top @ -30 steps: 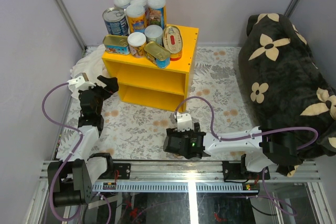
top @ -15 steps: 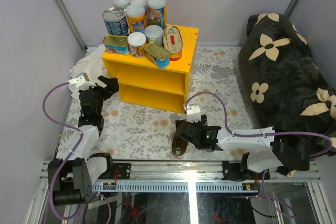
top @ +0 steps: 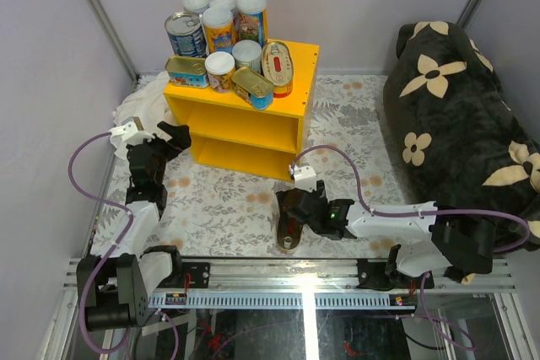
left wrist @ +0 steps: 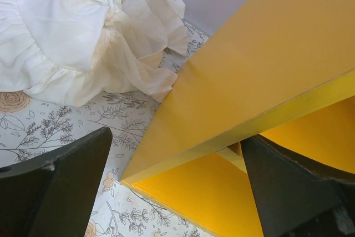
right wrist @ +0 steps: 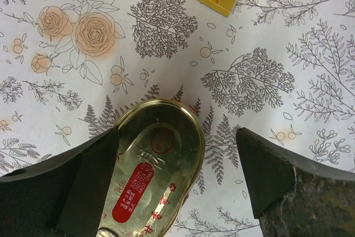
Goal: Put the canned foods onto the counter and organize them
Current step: Pick up the canned food from the center of the board.
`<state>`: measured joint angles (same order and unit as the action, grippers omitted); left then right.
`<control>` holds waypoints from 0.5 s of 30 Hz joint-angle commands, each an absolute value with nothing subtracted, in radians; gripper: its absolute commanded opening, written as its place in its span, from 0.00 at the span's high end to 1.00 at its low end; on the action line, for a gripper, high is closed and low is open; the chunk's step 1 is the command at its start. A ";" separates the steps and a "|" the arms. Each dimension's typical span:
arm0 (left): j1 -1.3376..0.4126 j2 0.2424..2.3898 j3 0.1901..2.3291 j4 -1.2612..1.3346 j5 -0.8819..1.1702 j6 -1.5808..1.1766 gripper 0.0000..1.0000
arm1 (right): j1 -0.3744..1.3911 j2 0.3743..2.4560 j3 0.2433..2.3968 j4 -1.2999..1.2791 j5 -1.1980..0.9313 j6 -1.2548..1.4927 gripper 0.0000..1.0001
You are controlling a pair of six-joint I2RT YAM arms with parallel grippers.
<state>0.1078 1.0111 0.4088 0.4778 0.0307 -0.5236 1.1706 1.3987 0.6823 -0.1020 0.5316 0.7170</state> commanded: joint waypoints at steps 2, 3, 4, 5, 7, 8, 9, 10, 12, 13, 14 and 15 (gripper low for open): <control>0.117 1.021 0.413 0.539 0.023 -0.500 0.00 | 1.155 1.335 0.596 -0.115 0.539 0.739 0.08; 0.117 1.022 0.413 0.539 0.023 -0.500 0.00 | 1.154 1.316 0.584 -0.119 0.546 0.744 0.08; 0.117 1.023 0.414 0.540 0.023 -0.501 0.00 | 1.150 1.298 0.573 -0.125 0.553 0.748 0.08; 0.117 1.022 0.414 0.541 0.023 -0.500 0.00 | 1.144 1.284 0.563 -0.131 0.555 0.751 0.08; 0.116 1.024 0.413 0.541 0.024 -0.502 0.00 | 1.124 1.261 0.546 -0.137 0.554 0.754 0.08; 0.117 1.024 0.413 0.542 0.026 -0.503 0.00 | 1.116 1.255 0.539 -0.138 0.554 0.754 0.08; 0.117 1.023 0.413 0.542 0.027 -0.504 0.00 | 1.106 1.252 0.534 -0.137 0.552 0.754 0.08; 0.117 1.023 0.414 0.542 0.028 -0.504 0.00 | 1.092 1.251 0.529 -0.138 0.549 0.755 0.08; 0.117 1.022 0.412 0.541 0.028 -0.504 0.00 | 1.065 1.258 0.524 -0.128 0.543 0.749 0.08; 0.117 1.021 0.412 0.541 0.028 -0.505 0.00 | 1.050 1.270 0.522 -0.118 0.539 0.744 0.07; 0.116 1.021 0.411 0.541 0.027 -0.505 0.00 | 1.030 1.283 0.523 -0.106 0.533 0.737 0.07; 0.116 1.020 0.409 0.541 0.028 -0.505 0.00 | 1.013 1.297 0.525 -0.097 0.528 0.732 0.07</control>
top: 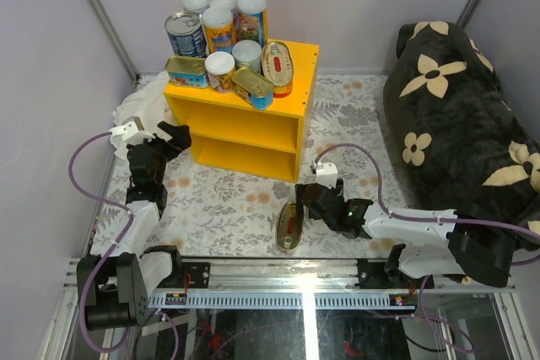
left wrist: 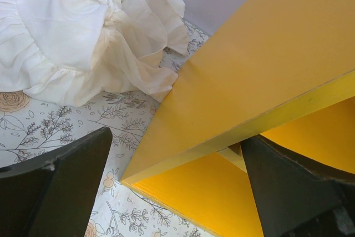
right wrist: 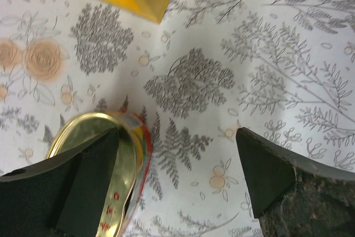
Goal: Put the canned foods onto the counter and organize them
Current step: Pick up the canned food from the center of the board.
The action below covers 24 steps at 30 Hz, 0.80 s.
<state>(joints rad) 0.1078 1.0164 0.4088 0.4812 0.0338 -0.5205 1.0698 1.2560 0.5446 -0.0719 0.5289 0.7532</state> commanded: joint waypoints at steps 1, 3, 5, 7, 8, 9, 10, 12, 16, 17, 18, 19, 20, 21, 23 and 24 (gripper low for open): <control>0.117 1.018 0.409 0.541 0.028 -0.503 0.00 | 0.994 1.308 0.523 -0.082 0.523 0.727 0.07; 0.116 1.016 0.408 0.537 0.024 -0.500 0.00 | 0.952 1.319 0.518 -0.050 0.510 0.711 0.07; 0.117 1.017 0.409 0.538 0.022 -0.500 0.00 | 0.905 1.322 0.513 -0.018 0.492 0.693 0.07; 0.116 1.020 0.410 0.537 0.026 -0.502 0.00 | 0.863 1.322 0.520 0.005 0.479 0.666 0.07; 0.116 1.022 0.411 0.539 0.026 -0.502 0.00 | 0.843 1.322 0.525 0.020 0.455 0.645 0.07; 0.117 1.025 0.412 0.540 0.026 -0.502 0.00 | 0.824 1.322 0.531 0.033 0.433 0.624 0.07; 0.117 1.026 0.412 0.541 0.027 -0.503 0.00 | 0.803 1.324 0.539 0.041 0.416 0.605 0.07; 0.117 1.029 0.412 0.541 0.028 -0.501 0.00 | 0.783 1.326 0.562 0.044 0.387 0.561 0.06; 0.117 1.028 0.410 0.542 0.023 -0.496 0.00 | 0.782 1.271 0.593 0.011 0.331 0.504 0.00; 0.117 1.030 0.410 0.543 0.023 -0.495 0.00 | 0.782 1.243 0.595 -0.003 0.322 0.512 0.01; 0.117 1.032 0.410 0.544 0.023 -0.495 0.00 | 0.782 1.211 0.597 -0.020 0.308 0.528 0.01; 0.117 1.034 0.410 0.545 0.022 -0.494 0.00 | 0.782 1.179 0.601 -0.043 0.294 0.548 0.01; 0.116 1.036 0.411 0.546 0.022 -0.493 0.00 | 0.781 1.150 0.604 -0.069 0.280 0.598 0.01; 0.117 1.039 0.410 0.548 0.021 -0.493 0.00 | 0.782 1.122 0.600 -0.080 0.262 0.644 0.00; 0.116 1.045 0.410 0.554 0.023 -0.495 0.00 | 0.800 1.078 0.589 -0.095 0.259 0.730 0.00; 0.117 1.047 0.409 0.557 0.024 -0.495 0.00 | 0.823 1.065 0.585 -0.101 0.281 0.760 0.01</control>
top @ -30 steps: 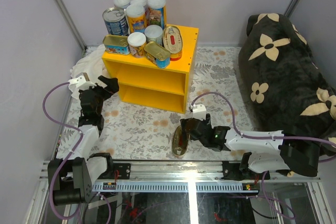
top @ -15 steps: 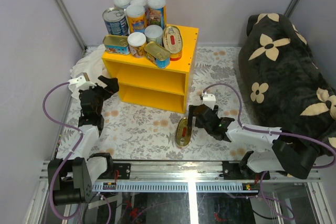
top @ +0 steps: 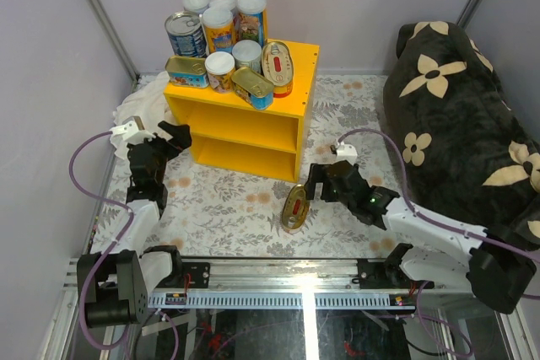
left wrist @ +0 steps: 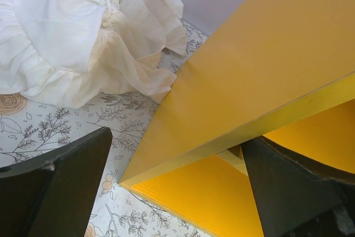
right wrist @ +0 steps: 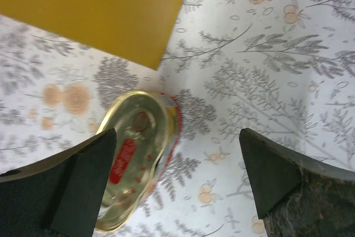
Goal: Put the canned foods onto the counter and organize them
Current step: Pick up the canned food from the center of the board.
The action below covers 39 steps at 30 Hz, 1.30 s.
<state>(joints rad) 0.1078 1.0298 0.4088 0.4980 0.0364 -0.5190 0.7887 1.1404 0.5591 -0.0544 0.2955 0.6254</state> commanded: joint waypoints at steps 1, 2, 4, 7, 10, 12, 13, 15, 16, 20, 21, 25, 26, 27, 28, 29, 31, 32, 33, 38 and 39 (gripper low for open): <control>0.117 1.050 0.408 0.561 0.024 -0.498 0.00 | 0.859 1.058 0.589 -0.116 0.328 0.794 0.01; 0.117 1.052 0.408 0.563 0.025 -0.499 0.00 | 0.902 1.059 0.595 -0.131 0.390 0.822 0.01; 0.117 1.056 0.408 0.567 0.026 -0.503 0.00 | 0.984 1.091 0.614 -0.156 0.495 0.876 0.00; 0.117 1.056 0.408 0.569 0.031 -0.505 0.00 | 1.024 1.203 0.673 -0.214 0.562 0.951 0.00; 0.118 1.051 0.409 0.560 0.030 -0.501 0.00 | 1.073 1.339 0.781 -0.297 0.627 0.984 0.01; 0.117 1.046 0.408 0.553 0.026 -0.495 0.00 | 1.111 1.413 0.845 -0.355 0.670 0.992 0.01; 0.117 1.044 0.408 0.552 0.026 -0.493 0.00 | 1.124 1.440 0.867 -0.372 0.679 0.992 0.01; 0.117 1.044 0.408 0.553 0.025 -0.492 0.00 | 1.140 1.477 0.877 -0.364 0.674 0.989 0.01; 0.117 1.046 0.407 0.555 0.025 -0.492 0.00 | 1.145 1.484 0.873 -0.351 0.669 0.993 0.01; 0.116 1.047 0.408 0.555 0.023 -0.488 0.00 | 1.150 1.500 0.858 -0.321 0.653 1.011 0.01; 0.117 1.047 0.407 0.556 0.024 -0.488 0.00 | 1.151 1.509 0.863 -0.339 0.655 1.015 0.01; 0.115 1.049 0.406 0.559 0.024 -0.488 0.00 | 1.156 1.539 0.873 -0.373 0.651 1.020 0.01; 0.117 1.048 0.405 0.558 0.024 -0.486 0.00 | 1.160 1.541 0.867 -0.372 0.646 1.019 0.00; 0.117 1.048 0.406 0.558 0.023 -0.487 0.00 | 1.161 1.543 0.859 -0.368 0.640 1.016 0.00; 0.117 1.048 0.406 0.558 0.023 -0.487 0.00 | 1.161 1.543 0.849 -0.356 0.629 1.007 0.01; 0.116 1.048 0.406 0.559 0.023 -0.486 0.00 | 1.162 1.539 0.834 -0.332 0.613 0.983 0.03; 0.116 1.049 0.406 0.557 0.023 -0.485 0.00 | 1.161 1.515 0.784 -0.266 0.564 0.919 0.07; 0.117 1.048 0.406 0.557 0.023 -0.485 0.00 | 1.161 1.498 0.759 -0.229 0.545 0.877 0.09; 0.117 1.049 0.405 0.557 0.023 -0.485 0.00 | 1.160 1.473 0.735 -0.182 0.520 0.824 0.10; 0.116 1.048 0.408 0.559 0.028 -0.489 0.00 | 1.153 1.349 0.634 -0.033 0.374 0.559 0.12; 0.116 1.049 0.407 0.558 0.029 -0.491 0.00 | 1.150 1.334 0.625 -0.037 0.360 0.528 0.11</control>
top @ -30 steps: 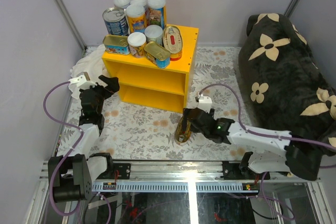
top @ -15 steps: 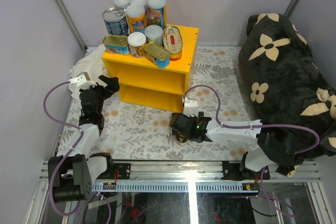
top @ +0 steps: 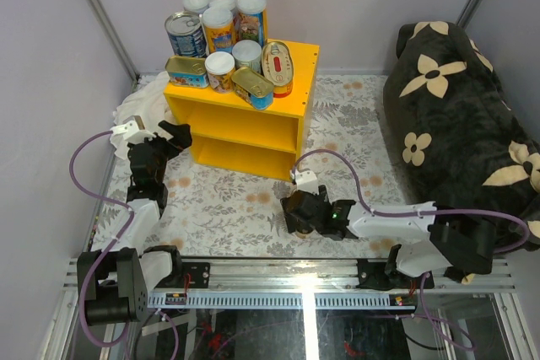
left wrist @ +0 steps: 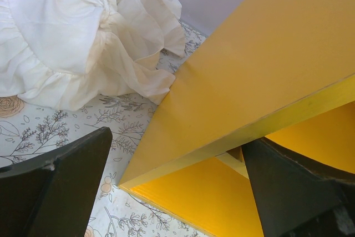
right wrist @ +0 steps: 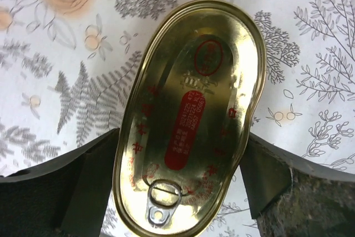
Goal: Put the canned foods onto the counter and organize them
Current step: Pick up the canned food from the center of the board.
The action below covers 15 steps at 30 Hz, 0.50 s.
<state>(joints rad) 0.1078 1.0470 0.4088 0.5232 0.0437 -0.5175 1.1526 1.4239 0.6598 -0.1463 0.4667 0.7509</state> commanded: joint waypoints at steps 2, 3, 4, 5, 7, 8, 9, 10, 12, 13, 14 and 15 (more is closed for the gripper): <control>0.118 1.047 0.407 0.557 0.030 -0.493 0.00 | 1.145 1.319 0.618 -0.063 0.357 0.527 0.03; 0.117 1.046 0.407 0.556 0.032 -0.494 0.00 | 1.145 1.318 0.616 -0.069 0.355 0.536 0.02; 0.117 1.046 0.408 0.555 0.033 -0.494 0.00 | 1.145 1.318 0.609 -0.066 0.347 0.547 0.02; 0.117 1.044 0.407 0.555 0.032 -0.495 0.00 | 1.144 1.321 0.599 -0.057 0.341 0.557 0.02; 0.117 1.042 0.406 0.554 0.034 -0.495 0.00 | 1.145 1.338 0.586 -0.042 0.344 0.586 0.03; 0.117 1.042 0.406 0.553 0.034 -0.496 0.00 | 1.144 1.350 0.584 -0.038 0.351 0.597 0.03; 0.117 1.043 0.406 0.553 0.034 -0.496 0.00 | 1.145 1.365 0.583 -0.034 0.363 0.608 0.03; 0.117 1.042 0.406 0.553 0.035 -0.495 0.00 | 1.145 1.379 0.585 -0.036 0.379 0.620 0.03; 0.117 1.040 0.405 0.548 0.032 -0.494 0.00 | 1.144 1.412 0.598 -0.053 0.410 0.652 0.05; 0.116 1.039 0.406 0.548 0.034 -0.491 0.00 | 1.145 1.420 0.604 -0.062 0.418 0.667 0.07; 0.117 1.038 0.406 0.547 0.032 -0.491 0.00 | 1.144 1.423 0.608 -0.073 0.425 0.681 0.12; 0.117 1.036 0.406 0.546 0.031 -0.490 0.00 | 1.145 1.418 0.608 -0.081 0.432 0.698 0.18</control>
